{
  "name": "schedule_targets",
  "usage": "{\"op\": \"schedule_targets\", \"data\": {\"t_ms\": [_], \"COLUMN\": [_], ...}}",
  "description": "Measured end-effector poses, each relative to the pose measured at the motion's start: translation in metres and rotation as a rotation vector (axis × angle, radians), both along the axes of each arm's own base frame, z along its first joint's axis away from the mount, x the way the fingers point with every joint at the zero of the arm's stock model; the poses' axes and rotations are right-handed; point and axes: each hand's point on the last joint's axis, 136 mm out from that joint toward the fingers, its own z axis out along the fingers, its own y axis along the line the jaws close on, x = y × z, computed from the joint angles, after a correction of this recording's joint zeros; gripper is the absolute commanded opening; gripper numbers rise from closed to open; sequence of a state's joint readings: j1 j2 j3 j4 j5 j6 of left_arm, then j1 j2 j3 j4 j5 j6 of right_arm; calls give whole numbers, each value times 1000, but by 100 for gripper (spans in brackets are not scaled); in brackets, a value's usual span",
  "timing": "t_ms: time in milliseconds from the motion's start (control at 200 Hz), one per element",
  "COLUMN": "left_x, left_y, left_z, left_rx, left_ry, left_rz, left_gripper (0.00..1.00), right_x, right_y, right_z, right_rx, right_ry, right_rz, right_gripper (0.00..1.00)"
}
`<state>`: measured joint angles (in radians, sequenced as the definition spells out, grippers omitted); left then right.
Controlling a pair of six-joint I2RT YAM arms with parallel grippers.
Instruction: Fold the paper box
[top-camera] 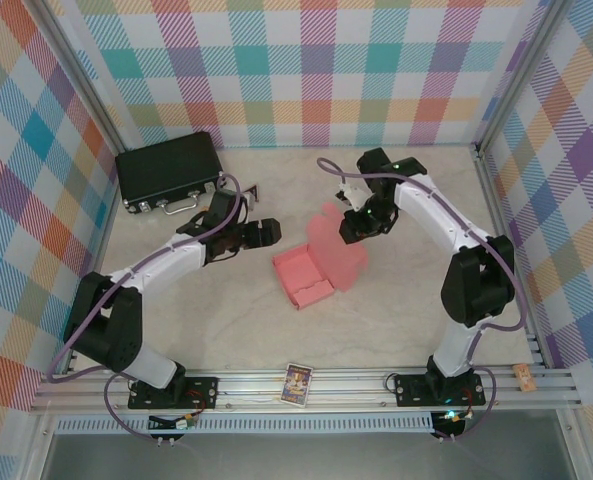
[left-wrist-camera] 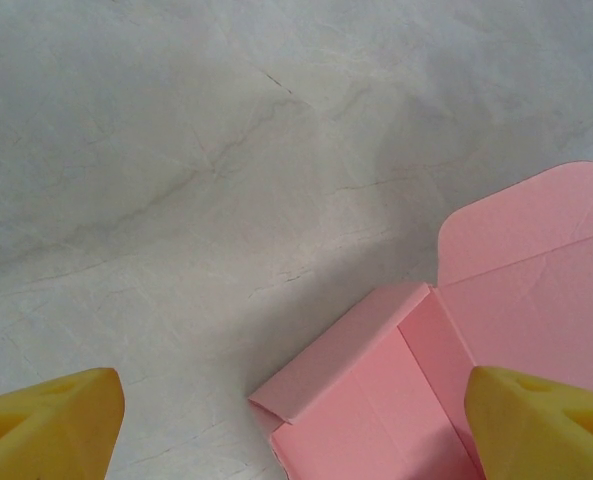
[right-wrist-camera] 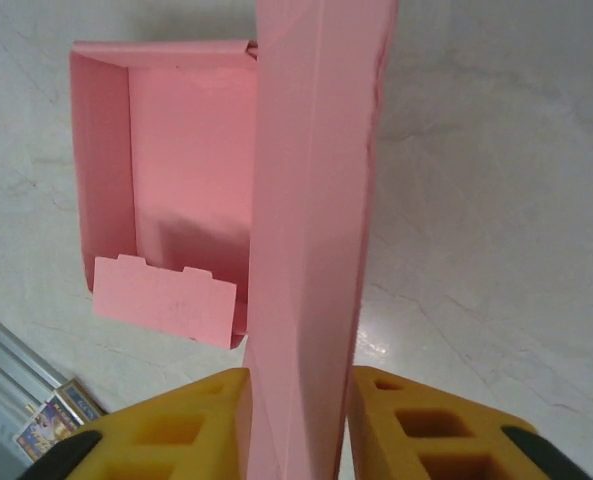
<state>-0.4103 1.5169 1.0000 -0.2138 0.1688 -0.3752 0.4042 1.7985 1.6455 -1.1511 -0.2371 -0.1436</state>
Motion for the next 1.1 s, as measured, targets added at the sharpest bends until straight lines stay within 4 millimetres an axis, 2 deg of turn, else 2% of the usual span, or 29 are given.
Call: {"op": "schedule_targets", "data": {"t_ms": [135,235,330,500,605,700,915,1100], "left_x": [8,13,19,27,26,25,16,11], "left_y": [1,-1,-8,-20,-28,-36,-52,-57], "left_z": [-1,-2,-6,-20,-29,-37,-56,-60], "left_rx": [-20,-24,-17,-7,-20,-42,-105,-128], "left_ry": [-9,-21,-32,-20,-1,23,86,103], "left_rz": [-7,-37,-86,-183,-241,-291,-381,-410], "left_gripper": [87,88,87,83,81,76,71,67], "right_x": [8,12,13,-9,-32,-58,-120,-149], "right_y": [-1,-6,-12,-27,-34,-34,-29,-24], "right_z": [9,17,34,75,85,75,27,-18], "right_rx": [-9,-29,-22,43,83,103,129,162], "right_ry": [-42,-85,-158,-304,-338,-320,-219,-145], "right_rz": [-8,-27,-68,-150,-192,-199,-202,-235], "right_gripper": [58,59,64,63,62,60,51,43]}}
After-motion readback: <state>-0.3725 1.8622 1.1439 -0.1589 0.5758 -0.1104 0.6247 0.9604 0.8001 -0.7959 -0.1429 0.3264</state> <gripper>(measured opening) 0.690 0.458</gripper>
